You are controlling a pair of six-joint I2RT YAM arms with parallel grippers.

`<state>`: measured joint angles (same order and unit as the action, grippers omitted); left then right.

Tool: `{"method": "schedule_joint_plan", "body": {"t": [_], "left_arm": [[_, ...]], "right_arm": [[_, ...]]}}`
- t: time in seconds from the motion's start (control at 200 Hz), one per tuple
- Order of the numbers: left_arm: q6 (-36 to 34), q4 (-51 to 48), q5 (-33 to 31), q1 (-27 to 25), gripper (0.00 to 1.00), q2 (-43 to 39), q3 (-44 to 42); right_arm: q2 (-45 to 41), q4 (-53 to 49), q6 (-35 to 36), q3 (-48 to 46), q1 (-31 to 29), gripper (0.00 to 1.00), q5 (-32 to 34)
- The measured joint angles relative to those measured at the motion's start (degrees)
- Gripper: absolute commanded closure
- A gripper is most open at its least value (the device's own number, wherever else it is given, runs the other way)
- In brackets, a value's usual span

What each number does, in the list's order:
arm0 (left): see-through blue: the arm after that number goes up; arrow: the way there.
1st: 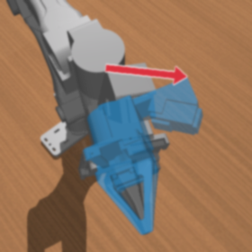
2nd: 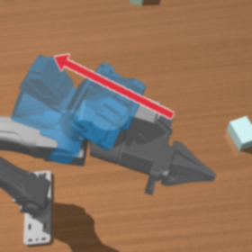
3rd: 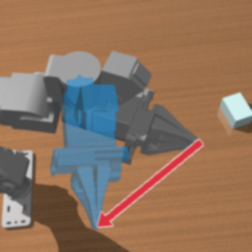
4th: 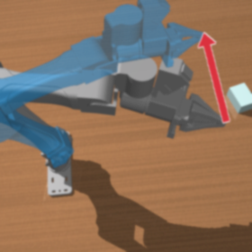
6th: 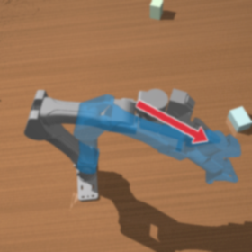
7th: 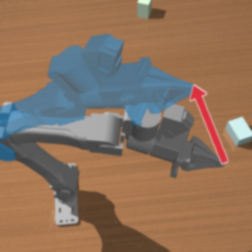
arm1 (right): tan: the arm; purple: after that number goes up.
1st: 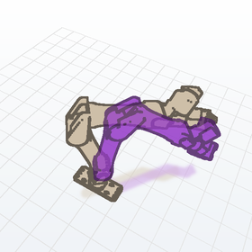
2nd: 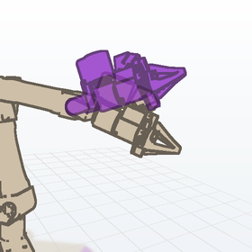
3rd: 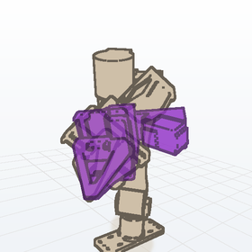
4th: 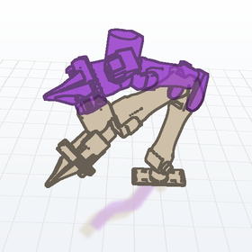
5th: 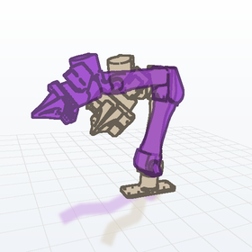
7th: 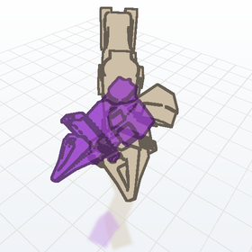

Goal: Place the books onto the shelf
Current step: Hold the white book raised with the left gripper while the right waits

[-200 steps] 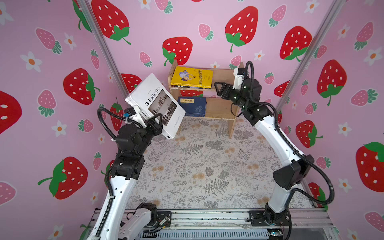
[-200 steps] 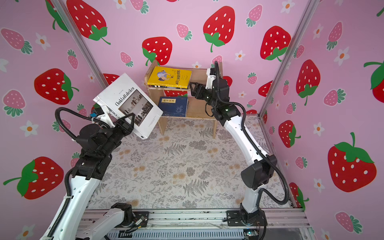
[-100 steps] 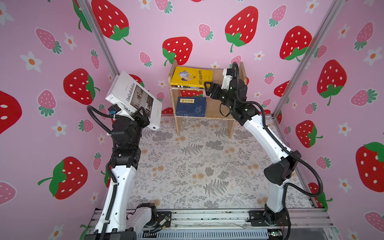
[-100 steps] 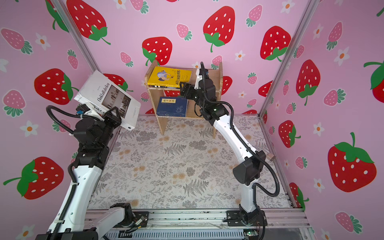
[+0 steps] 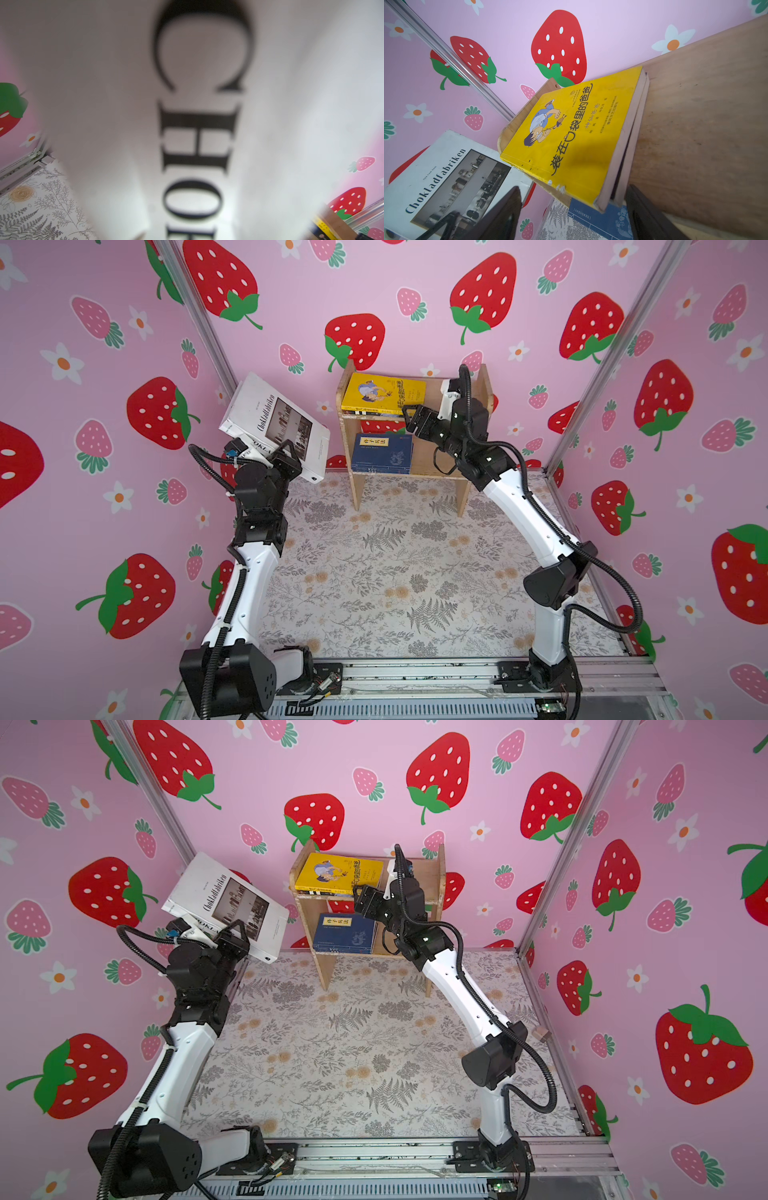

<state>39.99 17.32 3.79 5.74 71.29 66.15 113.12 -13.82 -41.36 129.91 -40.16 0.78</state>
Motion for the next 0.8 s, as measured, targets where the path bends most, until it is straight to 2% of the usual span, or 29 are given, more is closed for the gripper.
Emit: {"method": "schedule_joint_plan", "body": {"t": [0.255,0.39,0.8], "left_arm": [[1.2,5.14,2.01,-0.35,0.91,1.92,0.11],[1.25,5.7,2.78,-0.79,0.91,3.08,0.13],[1.29,6.93,4.0,-1.25,0.91,4.85,2.03]], "right_arm": [[-0.48,0.5,-2.78,-2.16,-0.2,0.22,-4.09],[-0.48,0.57,-2.01,-2.32,-0.98,0.23,-3.58],[-4.9,2.21,8.44,-2.93,-4.63,0.22,10.93]]}}
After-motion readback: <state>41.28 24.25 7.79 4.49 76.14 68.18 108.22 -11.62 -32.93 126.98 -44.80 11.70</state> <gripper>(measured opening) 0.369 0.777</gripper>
